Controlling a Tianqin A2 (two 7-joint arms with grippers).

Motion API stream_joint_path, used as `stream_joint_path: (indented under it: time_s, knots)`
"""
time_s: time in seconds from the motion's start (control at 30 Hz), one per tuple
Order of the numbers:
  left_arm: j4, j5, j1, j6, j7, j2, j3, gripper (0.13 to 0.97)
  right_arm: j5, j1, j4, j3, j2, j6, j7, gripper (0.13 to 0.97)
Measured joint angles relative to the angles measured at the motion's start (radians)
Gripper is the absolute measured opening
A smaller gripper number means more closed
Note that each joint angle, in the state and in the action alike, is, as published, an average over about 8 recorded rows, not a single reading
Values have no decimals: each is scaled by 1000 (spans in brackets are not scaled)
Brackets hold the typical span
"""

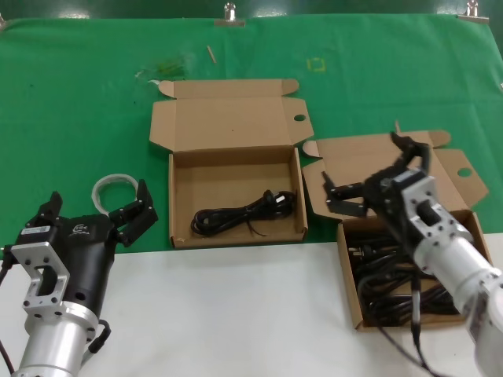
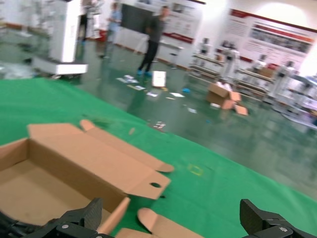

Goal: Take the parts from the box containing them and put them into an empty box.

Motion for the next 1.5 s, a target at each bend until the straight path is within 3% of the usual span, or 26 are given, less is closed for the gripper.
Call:
stream_joint_path:
  time_s: [0.6,1.5]
  knots:
    - [0,0,0,0,0,0,0,966,94,-272,304,104,40,198,208,966]
    - [0,0,0,0,0,0,0,966,98,-284,317,108,41,207,217,966]
